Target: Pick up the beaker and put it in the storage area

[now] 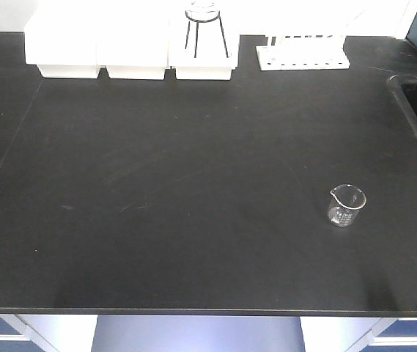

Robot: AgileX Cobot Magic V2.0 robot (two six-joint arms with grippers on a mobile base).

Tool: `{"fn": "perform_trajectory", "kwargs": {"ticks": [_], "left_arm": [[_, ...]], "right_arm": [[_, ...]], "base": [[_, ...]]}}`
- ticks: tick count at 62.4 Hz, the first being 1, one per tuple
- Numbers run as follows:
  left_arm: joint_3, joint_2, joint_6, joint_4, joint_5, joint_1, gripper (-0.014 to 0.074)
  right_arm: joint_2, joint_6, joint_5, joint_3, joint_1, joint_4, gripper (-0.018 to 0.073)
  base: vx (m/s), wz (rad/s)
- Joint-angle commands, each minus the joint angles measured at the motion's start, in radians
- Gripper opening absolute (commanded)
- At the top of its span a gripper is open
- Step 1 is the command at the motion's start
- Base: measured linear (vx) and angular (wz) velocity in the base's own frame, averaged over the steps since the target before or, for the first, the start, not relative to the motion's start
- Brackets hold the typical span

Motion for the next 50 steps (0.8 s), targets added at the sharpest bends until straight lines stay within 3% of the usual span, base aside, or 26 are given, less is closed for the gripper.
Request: {"fn": "perform_trajectory", "kwargs": {"ticks": [1, 14, 25, 32, 50], "left_arm": [[-0.020, -0.015, -0.008, -0.007, -0.077, 0.000, -0.0006], [-0.020, -0.015, -0.008, 0.003, -0.091, 0.000, -0.0006], [-0.021, -0.015, -0.008, 0.000, -0.197, 0.000, -0.0006], [-0.021, -0.015, -0.008, 0.000, -0.269, 0.000, -0.0006], [-0.021, -0.015, -0.010, 0.000, -0.294, 0.000, -0.0006]], "right_arm": [[-0.025, -0.004, -0.079, 0.009, 0.000, -0.005, -0.0006], [-0.025, -0.004, -0.079, 0.009, 0.000, -0.005, -0.0006], [-0.025, -0.004, -0.093, 0.009, 0.000, -0.005, -0.0006], [-0.025, -0.004, -0.167, 0.009, 0.000, -0.005, -0.0006], [-0.025, -0.003, -0.299, 0.009, 0.000, -0.003, -0.0006]], "base": [[0.00, 0.00], [0.00, 0.00], [0.00, 0.00], [0.00, 0.00], [0.00, 0.00]]}}
